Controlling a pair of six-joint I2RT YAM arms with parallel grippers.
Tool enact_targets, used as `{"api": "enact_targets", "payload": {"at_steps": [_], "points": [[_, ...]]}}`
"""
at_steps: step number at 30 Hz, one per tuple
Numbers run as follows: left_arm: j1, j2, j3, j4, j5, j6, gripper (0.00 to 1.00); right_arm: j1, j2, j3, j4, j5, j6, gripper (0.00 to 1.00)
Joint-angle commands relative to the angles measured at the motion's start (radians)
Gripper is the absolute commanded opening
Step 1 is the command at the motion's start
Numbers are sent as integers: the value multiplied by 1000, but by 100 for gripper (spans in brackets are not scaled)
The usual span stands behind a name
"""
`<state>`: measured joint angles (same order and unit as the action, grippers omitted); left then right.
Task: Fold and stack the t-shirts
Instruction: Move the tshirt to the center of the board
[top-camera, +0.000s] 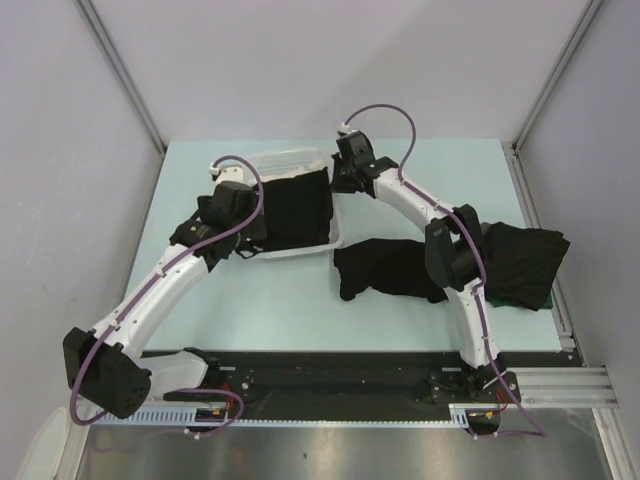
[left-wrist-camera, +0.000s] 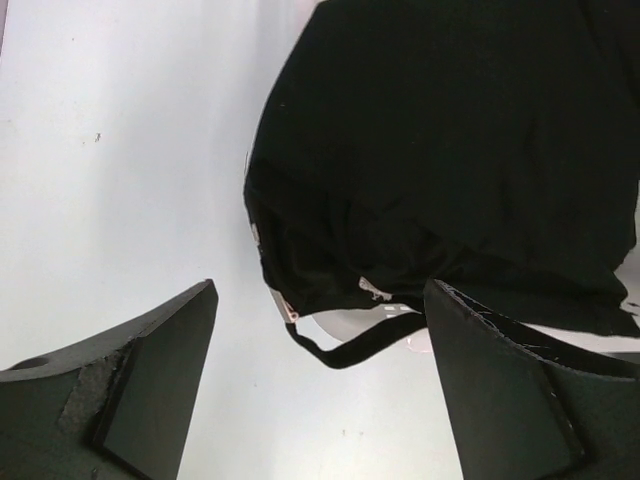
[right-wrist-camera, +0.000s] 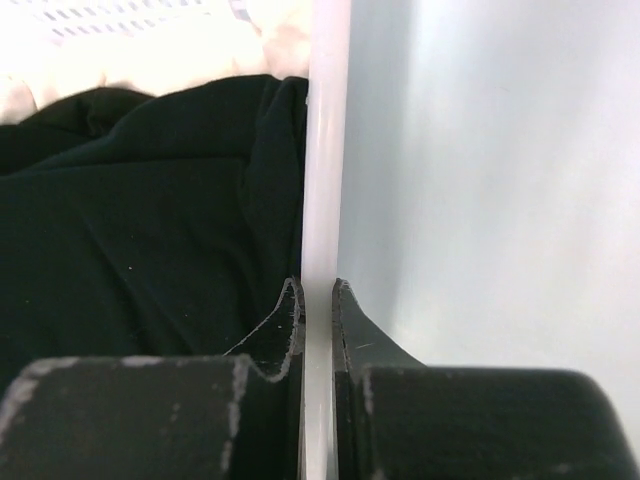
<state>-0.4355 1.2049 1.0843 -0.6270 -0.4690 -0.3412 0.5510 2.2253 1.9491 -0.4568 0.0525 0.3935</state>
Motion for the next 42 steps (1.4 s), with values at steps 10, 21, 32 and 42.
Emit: {"api": "enact_targets", "payload": {"at_steps": [10, 21, 32, 42], "points": [[6, -57, 29, -71, -36, -28, 90, 150, 356, 446, -42, -227, 200, 0], [6, -48, 49, -79, -43, -35, 90, 245, 340, 306, 148, -414, 372, 0], [6, -25, 72, -76, -16, -47, 90, 279, 289, 177, 329, -585, 489, 0], [6, -54, 5, -62, 24, -58, 89, 147, 145, 85, 213, -337, 320, 27]]}}
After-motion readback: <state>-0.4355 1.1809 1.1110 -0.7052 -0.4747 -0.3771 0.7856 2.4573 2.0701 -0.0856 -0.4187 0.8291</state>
